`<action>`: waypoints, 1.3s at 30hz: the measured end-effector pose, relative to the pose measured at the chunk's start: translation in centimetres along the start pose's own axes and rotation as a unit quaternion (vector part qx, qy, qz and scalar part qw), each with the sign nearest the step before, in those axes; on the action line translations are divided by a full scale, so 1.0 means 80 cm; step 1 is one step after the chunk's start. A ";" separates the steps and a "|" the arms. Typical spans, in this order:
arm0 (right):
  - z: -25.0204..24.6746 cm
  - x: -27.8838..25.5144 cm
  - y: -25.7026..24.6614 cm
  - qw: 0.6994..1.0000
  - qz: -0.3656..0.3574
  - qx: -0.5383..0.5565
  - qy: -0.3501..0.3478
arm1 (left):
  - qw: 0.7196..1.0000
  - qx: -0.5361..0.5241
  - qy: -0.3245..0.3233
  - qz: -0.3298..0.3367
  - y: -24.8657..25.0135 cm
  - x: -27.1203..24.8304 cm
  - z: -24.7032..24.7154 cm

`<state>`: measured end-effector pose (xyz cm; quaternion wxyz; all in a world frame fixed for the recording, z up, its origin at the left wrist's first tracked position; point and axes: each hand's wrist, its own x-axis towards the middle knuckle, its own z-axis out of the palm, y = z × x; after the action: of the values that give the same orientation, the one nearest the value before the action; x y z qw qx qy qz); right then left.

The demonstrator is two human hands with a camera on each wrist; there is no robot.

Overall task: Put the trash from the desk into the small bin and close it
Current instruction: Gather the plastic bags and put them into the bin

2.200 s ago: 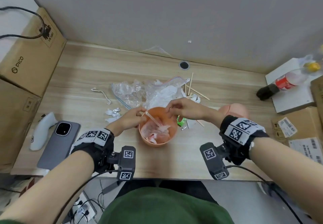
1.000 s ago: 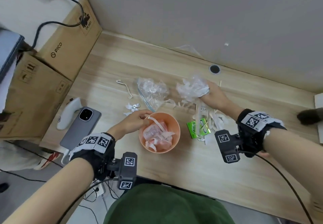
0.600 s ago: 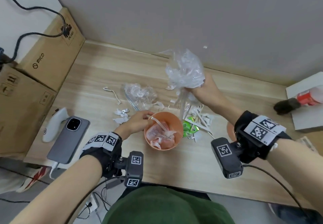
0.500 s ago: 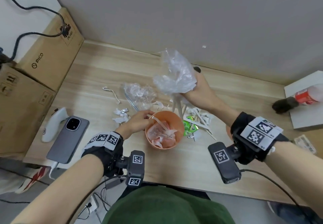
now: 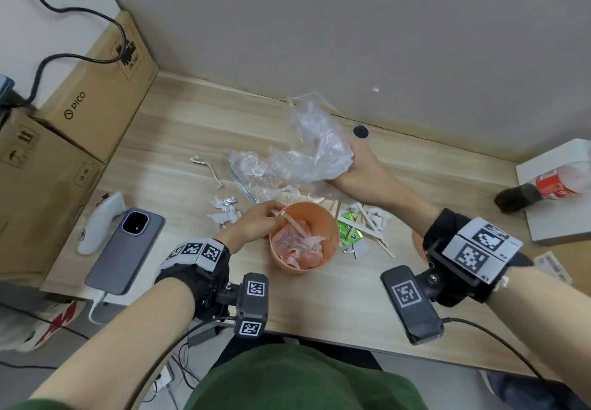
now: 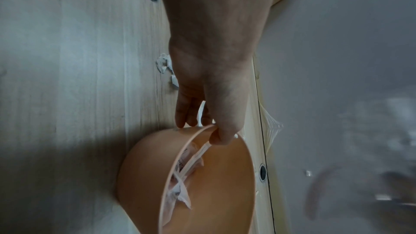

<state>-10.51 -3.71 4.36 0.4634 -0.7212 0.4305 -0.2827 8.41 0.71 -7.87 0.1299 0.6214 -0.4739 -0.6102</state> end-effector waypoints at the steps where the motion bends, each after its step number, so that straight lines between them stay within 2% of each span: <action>1: 0.008 -0.003 0.009 1.000 0.007 -0.012 -0.026 | 1.000 0.000 -0.003 0.005 -0.001 -0.002 -0.002; 4: 0.037 -0.017 0.051 0.983 0.023 -0.129 -0.130 | 0.999 -0.009 -0.023 0.029 -0.005 -0.008 -0.008; 8: 0.070 -0.021 0.091 0.924 0.021 -0.292 -0.245 | 0.999 -0.019 -0.026 0.016 -0.008 -0.013 -0.011; 12: 0.080 -0.013 0.098 0.906 -0.012 -0.321 -0.274 | 0.999 -0.019 -0.020 0.025 -0.012 -0.013 -0.014; 14: 0.079 -0.015 0.093 0.881 -0.018 -0.347 -0.322 | 0.999 -0.019 -0.021 0.017 -0.012 -0.011 -0.015; 17: 0.089 -0.020 0.104 0.806 0.045 -0.420 -0.415 | 0.999 -0.028 -0.035 0.003 -0.009 -0.009 -0.014; 20: 0.113 -0.024 0.126 0.750 0.109 -0.467 -0.455 | 0.999 -0.025 -0.043 0.004 -0.009 -0.008 -0.013; 22: 0.126 -0.022 0.142 0.727 0.161 -0.478 -0.466 | 0.999 -0.018 -0.047 0.005 -0.011 -0.008 -0.014; 25: 0.124 -0.011 0.142 0.715 0.215 -0.448 -0.492 | 0.999 -0.013 -0.048 0.010 -0.012 -0.008 -0.015; 27: 0.110 -0.002 0.122 0.714 0.205 -0.428 -0.515 | 0.999 -0.014 -0.044 0.009 -0.012 -0.007 -0.015; 28: 0.099 0.004 0.107 0.723 0.185 -0.406 -0.527 | 0.999 -0.014 -0.038 0.008 -0.013 -0.006 -0.016; 29: 0.086 0.009 0.090 0.740 0.159 -0.374 -0.536 | 0.999 -0.014 -0.032 0.008 -0.013 -0.005 -0.016; 30: 0.072 0.013 0.072 0.772 0.135 -0.323 -0.531 | 0.999 -0.015 -0.028 0.006 -0.014 -0.005 -0.017; 31: 0.056 0.014 0.058 0.814 0.127 -0.265 -0.500 | 1.000 -0.014 -0.027 0.005 -0.013 -0.004 -0.017; 33: 0.025 0.015 0.048 0.907 0.116 -0.180 -0.362 | 1.000 -0.008 -0.027 0.003 -0.012 -0.004 -0.016; 34: 0.010 0.013 0.053 0.936 0.112 -0.182 -0.279 | 1.000 -0.008 -0.027 0.002 -0.012 -0.004 -0.016; 35: -0.004 0.010 0.060 0.947 0.117 -0.203 -0.218 | 1.000 -0.012 -0.027 0.001 -0.012 -0.004 -0.016; 36: -0.016 0.004 0.068 0.941 0.138 -0.236 -0.199 | 0.999 -0.016 -0.028 -0.001 -0.012 -0.003 -0.015; 37: -0.024 -0.004 0.074 0.921 0.175 -0.269 -0.223 | 0.999 -0.017 -0.028 -0.001 -0.012 -0.002 -0.014; 39: -0.028 -0.023 0.086 0.867 0.246 -0.297 -0.317 | 1.000 -0.015 -0.027 -0.003 -0.012 -0.001 -0.013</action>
<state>-15.65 -4.40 -0.98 0.3927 -0.7466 0.4876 0.2251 9.79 0.84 -8.29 0.1246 0.6044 -0.4662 -0.6339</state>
